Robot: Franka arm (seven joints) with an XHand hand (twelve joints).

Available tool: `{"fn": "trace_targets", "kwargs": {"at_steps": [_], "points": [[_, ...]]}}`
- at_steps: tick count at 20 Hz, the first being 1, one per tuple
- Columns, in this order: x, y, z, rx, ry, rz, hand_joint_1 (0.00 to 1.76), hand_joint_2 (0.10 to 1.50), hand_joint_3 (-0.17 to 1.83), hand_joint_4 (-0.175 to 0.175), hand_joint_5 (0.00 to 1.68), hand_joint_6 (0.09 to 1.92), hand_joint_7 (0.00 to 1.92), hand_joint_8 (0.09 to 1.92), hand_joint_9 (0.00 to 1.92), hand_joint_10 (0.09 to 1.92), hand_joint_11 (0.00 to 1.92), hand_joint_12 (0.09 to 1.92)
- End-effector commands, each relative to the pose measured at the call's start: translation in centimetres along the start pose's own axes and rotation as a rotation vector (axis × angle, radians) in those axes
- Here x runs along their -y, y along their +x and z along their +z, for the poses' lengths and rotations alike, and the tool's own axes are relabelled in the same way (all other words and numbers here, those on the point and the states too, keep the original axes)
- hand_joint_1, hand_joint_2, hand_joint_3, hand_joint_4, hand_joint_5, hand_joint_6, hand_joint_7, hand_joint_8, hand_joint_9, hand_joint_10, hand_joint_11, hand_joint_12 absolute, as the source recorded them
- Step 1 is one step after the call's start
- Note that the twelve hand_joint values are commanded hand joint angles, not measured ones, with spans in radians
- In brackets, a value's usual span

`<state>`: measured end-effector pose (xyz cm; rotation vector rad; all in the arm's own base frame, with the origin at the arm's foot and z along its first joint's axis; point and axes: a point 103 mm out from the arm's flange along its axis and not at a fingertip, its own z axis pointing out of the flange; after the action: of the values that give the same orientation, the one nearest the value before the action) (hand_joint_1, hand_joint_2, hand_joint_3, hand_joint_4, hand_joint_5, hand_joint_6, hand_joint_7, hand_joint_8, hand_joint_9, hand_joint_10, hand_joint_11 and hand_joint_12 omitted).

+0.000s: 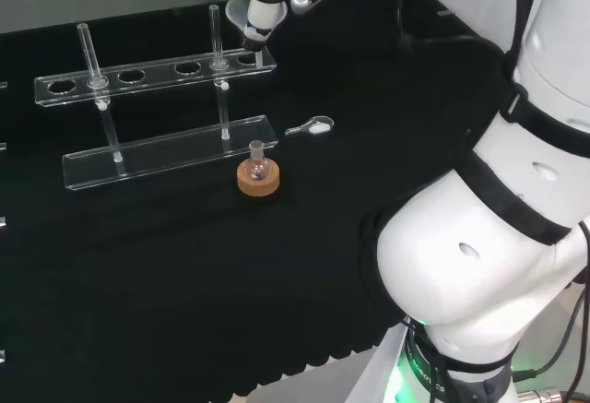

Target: Place the funnel on the round-bottom flask.

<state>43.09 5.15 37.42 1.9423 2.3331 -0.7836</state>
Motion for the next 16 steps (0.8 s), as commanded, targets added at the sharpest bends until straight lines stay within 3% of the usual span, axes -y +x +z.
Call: {"fn": "trace_targets", "kwargs": {"at_steps": [1, 16], "points": [[0.3, 1.8, 1.0, 0.005, 0.008, -0.013, 0.90, 0.74, 0.70, -0.003, 0.62, 0.69, 0.64, 0.65, 1.02, 0.40, 0.60, 1.26], [-2.6, 3.6, 5.6, -0.027, 0.088, -0.052, 0.90, 0.75, 0.70, -0.003, 0.62, 0.69, 0.63, 0.65, 1.02, 0.41, 0.60, 1.26]]}}
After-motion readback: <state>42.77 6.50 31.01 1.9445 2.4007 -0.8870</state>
